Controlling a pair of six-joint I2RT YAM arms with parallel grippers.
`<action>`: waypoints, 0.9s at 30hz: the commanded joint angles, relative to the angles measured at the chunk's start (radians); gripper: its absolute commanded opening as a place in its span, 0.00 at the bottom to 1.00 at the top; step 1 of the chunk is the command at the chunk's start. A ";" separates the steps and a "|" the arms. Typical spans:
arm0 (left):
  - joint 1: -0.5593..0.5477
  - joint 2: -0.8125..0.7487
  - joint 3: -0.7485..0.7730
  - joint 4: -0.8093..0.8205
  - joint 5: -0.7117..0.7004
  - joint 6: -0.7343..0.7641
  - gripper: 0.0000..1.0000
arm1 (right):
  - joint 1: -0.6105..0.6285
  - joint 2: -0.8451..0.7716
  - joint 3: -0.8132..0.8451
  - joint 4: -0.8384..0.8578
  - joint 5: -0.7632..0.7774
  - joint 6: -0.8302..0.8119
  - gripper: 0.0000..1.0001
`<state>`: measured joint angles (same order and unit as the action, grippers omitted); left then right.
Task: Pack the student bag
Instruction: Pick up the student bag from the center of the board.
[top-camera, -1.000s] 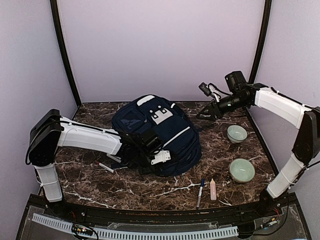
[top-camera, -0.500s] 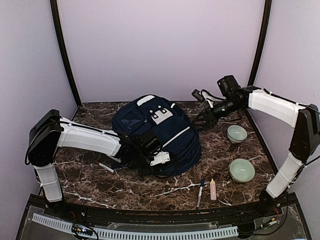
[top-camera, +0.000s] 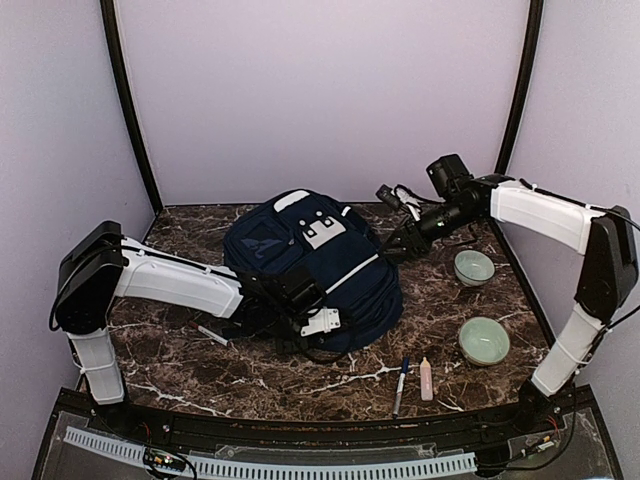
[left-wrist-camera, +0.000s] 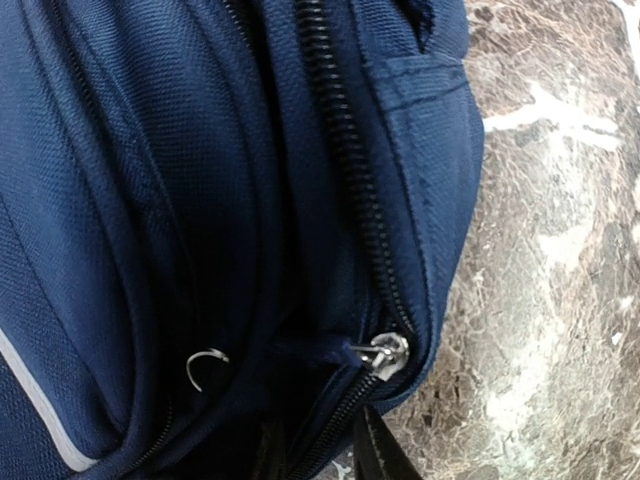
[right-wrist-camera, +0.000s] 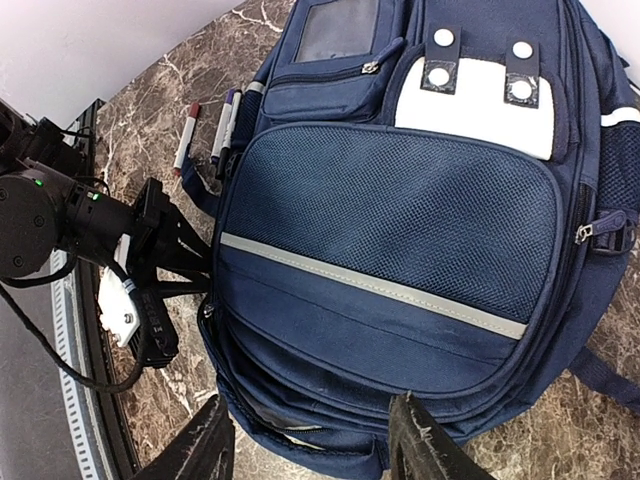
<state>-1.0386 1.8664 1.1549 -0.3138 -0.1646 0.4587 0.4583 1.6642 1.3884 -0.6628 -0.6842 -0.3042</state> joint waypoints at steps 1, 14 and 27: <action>0.009 -0.017 -0.012 0.002 -0.064 -0.013 0.16 | 0.011 0.011 -0.007 -0.015 -0.010 -0.010 0.51; 0.008 -0.210 -0.116 0.273 -0.179 -0.159 0.00 | 0.134 0.055 -0.089 0.086 -0.032 0.116 0.31; -0.020 -0.335 -0.374 0.717 -0.054 -0.391 0.00 | 0.304 0.271 0.010 0.043 -0.136 0.182 0.22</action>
<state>-1.0374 1.5639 0.7891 0.1539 -0.2417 0.1745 0.7227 1.9072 1.3628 -0.6136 -0.7872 -0.1432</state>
